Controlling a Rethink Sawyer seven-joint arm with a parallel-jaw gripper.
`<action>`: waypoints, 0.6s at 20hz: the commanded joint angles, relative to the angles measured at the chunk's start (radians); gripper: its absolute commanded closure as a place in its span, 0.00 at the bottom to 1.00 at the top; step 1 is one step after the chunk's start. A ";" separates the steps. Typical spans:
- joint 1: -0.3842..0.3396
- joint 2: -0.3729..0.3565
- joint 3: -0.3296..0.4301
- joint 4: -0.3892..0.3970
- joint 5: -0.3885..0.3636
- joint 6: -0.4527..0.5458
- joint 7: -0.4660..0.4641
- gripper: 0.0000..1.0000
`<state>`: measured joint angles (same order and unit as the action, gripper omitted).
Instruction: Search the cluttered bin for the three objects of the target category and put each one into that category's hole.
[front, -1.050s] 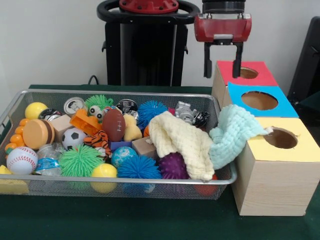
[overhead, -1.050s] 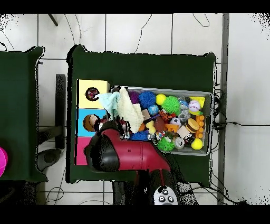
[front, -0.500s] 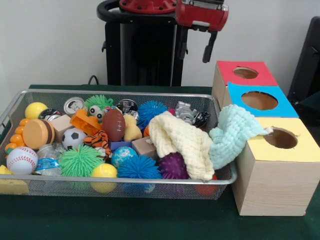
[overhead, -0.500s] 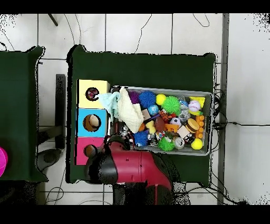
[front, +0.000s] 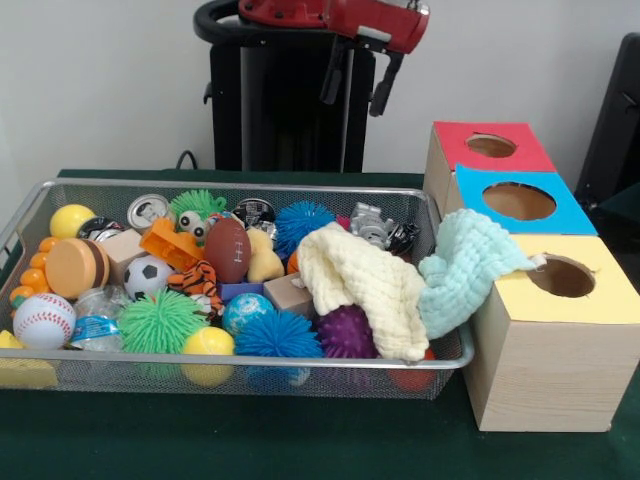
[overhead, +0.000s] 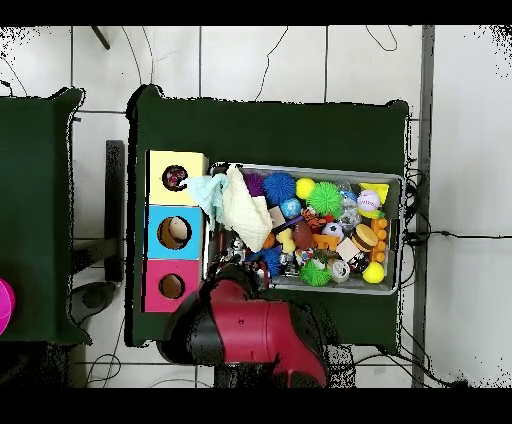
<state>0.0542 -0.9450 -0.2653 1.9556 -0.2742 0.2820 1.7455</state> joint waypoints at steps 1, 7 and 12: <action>-0.004 0.018 -0.076 -0.002 -0.055 -0.095 0.167 0.00; -0.059 0.047 -0.066 0.039 -0.055 -0.208 0.147 0.00; -0.176 -0.048 0.020 0.081 -0.050 -0.153 0.067 0.00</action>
<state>-0.0444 -0.9595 -0.3084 1.9654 -0.2746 0.1182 1.7455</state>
